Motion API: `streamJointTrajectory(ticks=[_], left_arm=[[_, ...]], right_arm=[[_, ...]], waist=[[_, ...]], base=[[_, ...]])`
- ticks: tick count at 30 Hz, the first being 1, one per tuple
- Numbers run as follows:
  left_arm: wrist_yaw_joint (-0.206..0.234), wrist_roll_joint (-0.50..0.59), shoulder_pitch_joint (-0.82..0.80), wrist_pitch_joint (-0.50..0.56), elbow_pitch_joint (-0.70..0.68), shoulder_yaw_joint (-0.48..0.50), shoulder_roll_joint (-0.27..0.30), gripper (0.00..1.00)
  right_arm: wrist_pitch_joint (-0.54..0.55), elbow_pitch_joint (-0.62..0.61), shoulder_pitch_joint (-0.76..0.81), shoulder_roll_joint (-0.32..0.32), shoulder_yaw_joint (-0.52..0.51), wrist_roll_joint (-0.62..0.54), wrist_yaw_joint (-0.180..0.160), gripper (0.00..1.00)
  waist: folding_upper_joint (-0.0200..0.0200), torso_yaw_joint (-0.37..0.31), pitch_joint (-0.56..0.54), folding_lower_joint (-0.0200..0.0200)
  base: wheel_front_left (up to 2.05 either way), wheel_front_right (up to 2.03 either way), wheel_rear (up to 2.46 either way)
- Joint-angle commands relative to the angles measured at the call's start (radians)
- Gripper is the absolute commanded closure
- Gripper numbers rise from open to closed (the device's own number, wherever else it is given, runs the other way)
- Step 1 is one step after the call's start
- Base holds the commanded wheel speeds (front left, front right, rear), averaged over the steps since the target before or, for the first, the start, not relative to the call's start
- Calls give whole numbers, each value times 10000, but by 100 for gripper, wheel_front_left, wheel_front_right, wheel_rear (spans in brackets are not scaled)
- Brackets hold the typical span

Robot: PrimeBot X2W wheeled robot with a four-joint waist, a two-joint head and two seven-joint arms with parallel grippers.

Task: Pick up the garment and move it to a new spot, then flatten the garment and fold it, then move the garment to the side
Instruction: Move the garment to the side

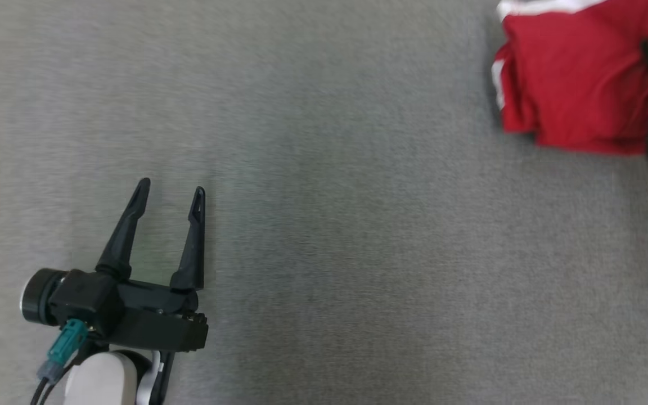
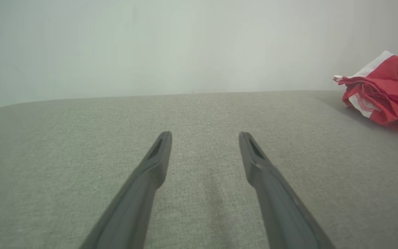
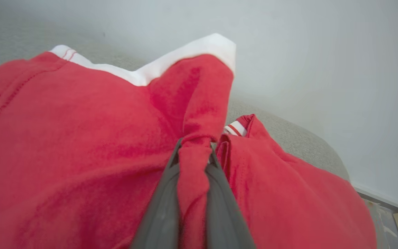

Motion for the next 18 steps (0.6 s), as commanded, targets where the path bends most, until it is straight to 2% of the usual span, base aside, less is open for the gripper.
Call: streamJointTrajectory(ticks=[1, 7, 13, 18], left_arm=[[-46, 64, -164, 3, -57, 12, 102, 0], [-27, 151, -368, 3, -416, -48, 409, 0], [-33, 180, -399, 3, -1004, -204, 652, 0], [-35, 173, -275, 3, -1309, -305, 716, 0]], right_arm=[[52, -107, -231, -165, 22, 154, -25, 100], [788, -788, -1073, -1366, 434, 780, -25, 100], [1699, -1322, -1672, -2639, 945, 1407, -25, 100], [1940, -1248, -2137, -3133, 1254, 1616, -25, 100]], waist=[[-2, -949, 968, -3], [-2, -1443, 1599, -3], [-2, -1623, 1810, -3], [-2, -1581, 1854, -3]], base=[[0, 0, 0], [0, 0, 0], [0, 0, 0], [0, 0, 0]])
